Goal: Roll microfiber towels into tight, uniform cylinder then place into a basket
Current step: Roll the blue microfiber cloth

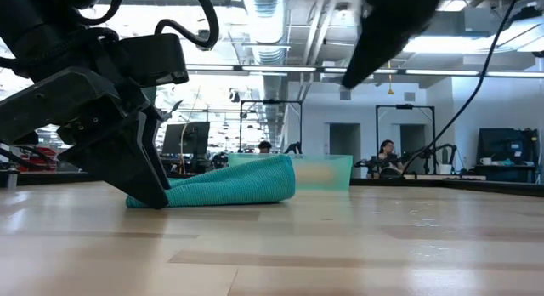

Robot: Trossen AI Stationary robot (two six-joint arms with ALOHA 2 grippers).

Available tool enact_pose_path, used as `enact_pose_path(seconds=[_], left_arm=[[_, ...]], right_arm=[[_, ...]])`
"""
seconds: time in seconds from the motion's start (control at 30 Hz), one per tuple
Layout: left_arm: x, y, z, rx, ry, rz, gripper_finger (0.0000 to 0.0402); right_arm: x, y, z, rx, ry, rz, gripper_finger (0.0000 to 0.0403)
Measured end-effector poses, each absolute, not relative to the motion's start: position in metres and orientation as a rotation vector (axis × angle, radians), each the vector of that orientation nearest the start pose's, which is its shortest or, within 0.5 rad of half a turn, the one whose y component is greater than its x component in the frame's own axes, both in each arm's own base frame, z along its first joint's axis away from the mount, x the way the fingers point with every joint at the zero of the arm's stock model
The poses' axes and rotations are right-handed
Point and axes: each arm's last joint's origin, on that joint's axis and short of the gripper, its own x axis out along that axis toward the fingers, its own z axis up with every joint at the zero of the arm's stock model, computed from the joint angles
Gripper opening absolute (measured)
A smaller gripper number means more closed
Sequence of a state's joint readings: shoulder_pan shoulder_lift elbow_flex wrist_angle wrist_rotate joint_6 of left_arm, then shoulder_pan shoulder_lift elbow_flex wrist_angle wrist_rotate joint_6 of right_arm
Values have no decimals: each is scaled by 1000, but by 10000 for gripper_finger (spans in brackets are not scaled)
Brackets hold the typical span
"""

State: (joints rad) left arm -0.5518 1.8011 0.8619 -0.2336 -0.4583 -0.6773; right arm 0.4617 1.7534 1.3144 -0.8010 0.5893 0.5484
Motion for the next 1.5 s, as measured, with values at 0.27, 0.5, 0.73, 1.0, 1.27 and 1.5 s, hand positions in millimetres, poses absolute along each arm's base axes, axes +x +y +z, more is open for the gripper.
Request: enact_pose_path(seconds=[0.27, 0.5, 0.73, 1.0, 1.27, 1.5], left_arm=[[270, -152, 112, -50, 981, 258, 135], [270, -152, 112, -15, 992, 236, 135], [266, -155, 111, 20, 1035, 190, 135], [261, -161, 110, 57, 1041, 166, 135], [253, -173, 110, 125, 1045, 102, 134], [248, -176, 110, 146, 1058, 87, 134]], right_arm=[[291, 190, 221, -264, 944, -288, 38], [309, 194, 191, -339, 968, -264, 63], [341, 183, 172, -335, 947, -184, 103], [354, 178, 174, -238, 934, -33, 112], [366, 187, 172, -271, 826, 48, 122], [377, 197, 146, -395, 786, 181, 169]])
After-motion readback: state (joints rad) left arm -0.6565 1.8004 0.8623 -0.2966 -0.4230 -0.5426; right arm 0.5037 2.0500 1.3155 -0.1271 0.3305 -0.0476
